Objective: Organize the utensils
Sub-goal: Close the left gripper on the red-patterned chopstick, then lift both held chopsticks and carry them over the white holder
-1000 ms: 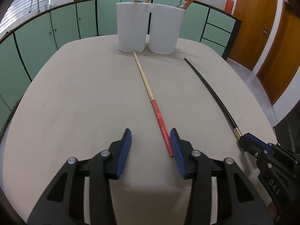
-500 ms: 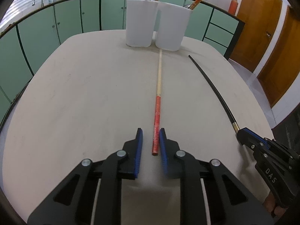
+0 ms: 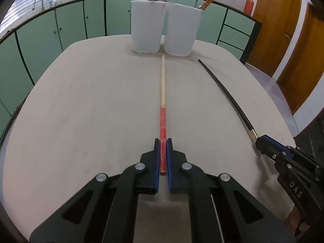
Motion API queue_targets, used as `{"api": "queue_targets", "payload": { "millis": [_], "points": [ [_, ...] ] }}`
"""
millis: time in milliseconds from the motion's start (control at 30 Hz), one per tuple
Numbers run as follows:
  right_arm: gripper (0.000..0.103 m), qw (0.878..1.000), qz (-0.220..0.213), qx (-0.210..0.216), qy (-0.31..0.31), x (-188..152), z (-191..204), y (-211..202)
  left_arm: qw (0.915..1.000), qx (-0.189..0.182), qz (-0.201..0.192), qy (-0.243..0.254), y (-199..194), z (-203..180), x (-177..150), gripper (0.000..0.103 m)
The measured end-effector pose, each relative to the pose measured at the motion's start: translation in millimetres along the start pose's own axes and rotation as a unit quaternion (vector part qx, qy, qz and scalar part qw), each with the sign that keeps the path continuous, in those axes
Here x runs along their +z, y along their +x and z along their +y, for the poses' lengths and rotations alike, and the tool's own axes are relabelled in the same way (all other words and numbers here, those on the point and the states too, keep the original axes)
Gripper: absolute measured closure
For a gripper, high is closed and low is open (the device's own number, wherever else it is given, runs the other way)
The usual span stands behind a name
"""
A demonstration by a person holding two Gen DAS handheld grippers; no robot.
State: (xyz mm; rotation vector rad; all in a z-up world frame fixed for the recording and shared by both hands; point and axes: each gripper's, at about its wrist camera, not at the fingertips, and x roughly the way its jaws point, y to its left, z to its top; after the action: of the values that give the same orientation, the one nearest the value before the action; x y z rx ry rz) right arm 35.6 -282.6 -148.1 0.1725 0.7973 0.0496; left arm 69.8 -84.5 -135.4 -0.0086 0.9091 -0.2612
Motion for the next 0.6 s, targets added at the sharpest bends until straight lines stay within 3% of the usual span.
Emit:
{"api": "queue_targets", "payload": {
  "millis": [167, 600],
  "points": [
    [0.097, 1.0, -0.01, 0.003, -0.002, 3, -1, -10, 0.9999, -0.001, -0.013, 0.008, -16, 2, 4, 0.098],
    [0.097, 0.999, -0.045, 0.009, -0.01, 19, 1, -31, 0.9957, 0.003, -0.092, 0.006, -80, 12, 36, 0.098]
  ]
}}
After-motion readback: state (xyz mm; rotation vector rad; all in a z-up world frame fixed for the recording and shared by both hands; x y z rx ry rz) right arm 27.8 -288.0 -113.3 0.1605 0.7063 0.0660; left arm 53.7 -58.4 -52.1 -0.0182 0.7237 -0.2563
